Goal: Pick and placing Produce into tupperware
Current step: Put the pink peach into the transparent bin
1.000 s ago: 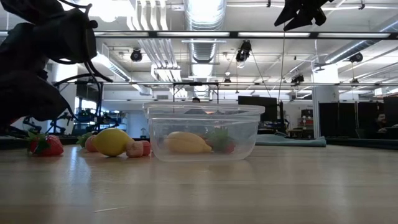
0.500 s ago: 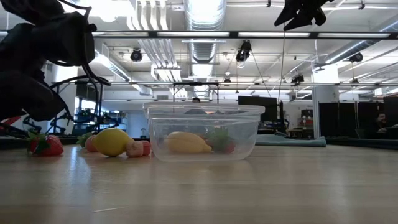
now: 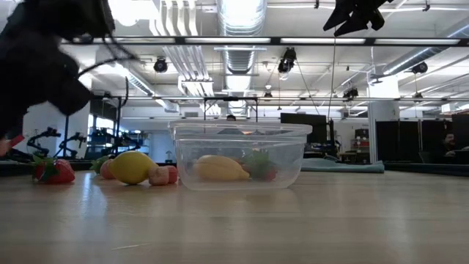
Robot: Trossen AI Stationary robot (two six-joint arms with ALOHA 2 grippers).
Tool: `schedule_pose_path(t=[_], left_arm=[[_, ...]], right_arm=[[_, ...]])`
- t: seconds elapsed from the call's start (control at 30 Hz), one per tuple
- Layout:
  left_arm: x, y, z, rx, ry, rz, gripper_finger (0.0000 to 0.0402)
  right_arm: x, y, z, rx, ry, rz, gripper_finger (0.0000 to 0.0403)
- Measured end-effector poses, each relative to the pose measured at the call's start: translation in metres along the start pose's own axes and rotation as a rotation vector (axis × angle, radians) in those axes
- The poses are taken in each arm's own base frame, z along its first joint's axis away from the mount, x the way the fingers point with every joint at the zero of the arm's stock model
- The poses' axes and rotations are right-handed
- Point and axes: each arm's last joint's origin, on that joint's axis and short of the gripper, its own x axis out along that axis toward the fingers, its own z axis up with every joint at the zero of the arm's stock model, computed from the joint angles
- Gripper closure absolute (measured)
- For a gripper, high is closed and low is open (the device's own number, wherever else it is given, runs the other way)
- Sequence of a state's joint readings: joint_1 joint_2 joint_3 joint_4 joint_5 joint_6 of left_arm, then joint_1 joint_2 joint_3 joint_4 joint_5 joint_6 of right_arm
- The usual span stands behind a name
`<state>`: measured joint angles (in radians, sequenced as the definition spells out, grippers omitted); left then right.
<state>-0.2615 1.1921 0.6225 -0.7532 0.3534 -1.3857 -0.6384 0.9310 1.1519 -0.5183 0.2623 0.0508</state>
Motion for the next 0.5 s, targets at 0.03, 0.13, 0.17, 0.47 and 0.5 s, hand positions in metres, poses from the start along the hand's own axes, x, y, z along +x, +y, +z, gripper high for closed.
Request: schedule_pose_path(t=[0.03,0.13,0.17,0.47,0.5], left_arm=[[-0.007,-0.003,-0.001,0.031,-0.035,-0.031,0.0312],[-0.034,-0.010,-0.002,0.142,-0.191,-0.131,0.0312],[-0.043,-0.011,-0.001,0.175,-0.255,-0.157,0.0312],[-0.086,-0.015,0.058,0.363,-0.536,-0.138,0.0312],[-0.089,-0.019,0.068,0.408,-0.545,-0.130,0.0312]], right_arm=[[0.000,0.000,0.000,-0.001,0.000,0.000,0.0175],[0.000,0.000,0.000,-0.010,-0.001,0.000,0.0175],[0.000,0.000,0.000,-0.013,-0.002,0.000,0.0175],[0.000,0.000,0.000,-0.053,-0.002,0.004,0.0175],[0.000,0.000,0.000,-0.054,0.001,0.008,0.0175]])
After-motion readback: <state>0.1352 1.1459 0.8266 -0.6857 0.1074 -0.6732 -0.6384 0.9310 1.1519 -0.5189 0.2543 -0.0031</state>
